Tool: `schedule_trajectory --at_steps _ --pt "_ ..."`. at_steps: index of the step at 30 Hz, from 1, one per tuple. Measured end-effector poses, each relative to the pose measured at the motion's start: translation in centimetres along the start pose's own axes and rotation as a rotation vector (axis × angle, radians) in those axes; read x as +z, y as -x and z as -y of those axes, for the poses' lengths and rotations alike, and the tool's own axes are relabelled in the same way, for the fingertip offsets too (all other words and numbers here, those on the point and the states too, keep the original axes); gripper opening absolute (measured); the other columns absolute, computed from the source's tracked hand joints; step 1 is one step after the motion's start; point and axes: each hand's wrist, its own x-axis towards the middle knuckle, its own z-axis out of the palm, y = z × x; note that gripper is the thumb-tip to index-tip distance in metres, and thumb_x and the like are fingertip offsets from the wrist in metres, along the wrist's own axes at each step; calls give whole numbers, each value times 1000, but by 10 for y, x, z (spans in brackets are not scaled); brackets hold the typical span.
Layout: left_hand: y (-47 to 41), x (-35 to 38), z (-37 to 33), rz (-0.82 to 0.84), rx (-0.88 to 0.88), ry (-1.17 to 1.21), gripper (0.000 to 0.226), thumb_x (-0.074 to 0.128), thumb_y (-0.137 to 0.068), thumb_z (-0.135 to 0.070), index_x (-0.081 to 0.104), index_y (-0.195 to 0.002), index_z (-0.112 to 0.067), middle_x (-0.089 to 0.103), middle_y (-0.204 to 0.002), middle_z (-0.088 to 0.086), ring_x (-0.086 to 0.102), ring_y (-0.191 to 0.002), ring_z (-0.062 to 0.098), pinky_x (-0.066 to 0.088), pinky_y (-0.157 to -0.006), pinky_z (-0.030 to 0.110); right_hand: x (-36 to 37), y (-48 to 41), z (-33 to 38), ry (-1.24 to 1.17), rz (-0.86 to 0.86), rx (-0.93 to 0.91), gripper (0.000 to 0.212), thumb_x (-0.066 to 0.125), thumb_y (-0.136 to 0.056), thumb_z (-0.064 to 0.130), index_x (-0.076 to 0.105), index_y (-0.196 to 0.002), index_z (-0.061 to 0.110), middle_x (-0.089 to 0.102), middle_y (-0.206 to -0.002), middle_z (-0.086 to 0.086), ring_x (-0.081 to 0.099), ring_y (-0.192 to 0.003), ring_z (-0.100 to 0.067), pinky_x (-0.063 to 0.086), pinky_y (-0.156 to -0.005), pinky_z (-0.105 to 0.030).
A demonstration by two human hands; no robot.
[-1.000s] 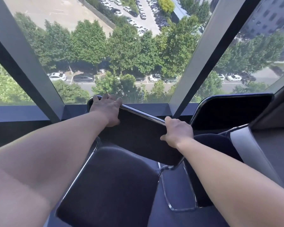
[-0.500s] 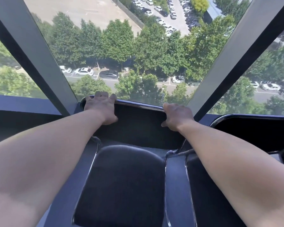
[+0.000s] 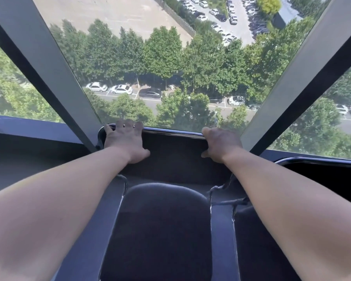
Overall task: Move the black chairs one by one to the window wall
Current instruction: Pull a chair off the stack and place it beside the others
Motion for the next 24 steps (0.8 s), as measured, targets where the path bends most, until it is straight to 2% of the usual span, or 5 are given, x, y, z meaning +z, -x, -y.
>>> schedule_trajectory --at_steps 7,11,17,22,24 --pt "-11 -11 -8 63 -2 12 89 62 -79 -60 21 -147 -20 27 -152 12 25 -141 36 24 -113 64 -1 1 -1 -9 -21 30 41 81 -83 34 44 -94 21 58 -91 -1 56 -81 -25 43 -71 -36" --pt "-10 -14 -10 77 -2 3 86 62 -80 -56 22 -146 -19 28 -151 12 26 -141 35 26 -113 61 4 -1 -3 5 -58 25 41 80 -83 34 43 -95 21 52 -89 0 64 -92 -27 41 -72 -35" --pt "-11 -13 -9 87 -33 -18 87 61 -78 -60 24 -144 -18 33 -146 12 30 -137 35 30 -109 60 8 -7 -4 13 -97 7 36 77 -84 27 43 -94 21 62 -97 -3 63 -93 -28 38 -73 -36" --pt "-14 -8 -11 143 -46 63 99 60 -78 -62 10 -153 -20 11 -161 11 0 -150 38 11 -117 65 18 -7 -1 89 -106 29 41 73 -85 27 42 -110 21 54 -111 -5 55 -103 -27 35 -78 -40" --pt "-10 -11 -6 159 -20 129 103 62 -78 -61 4 -155 -24 -2 -165 7 -13 -151 34 2 -118 65 13 -6 -4 62 -68 -5 50 71 -84 28 41 -123 24 50 -126 -5 47 -118 -28 35 -92 -42"
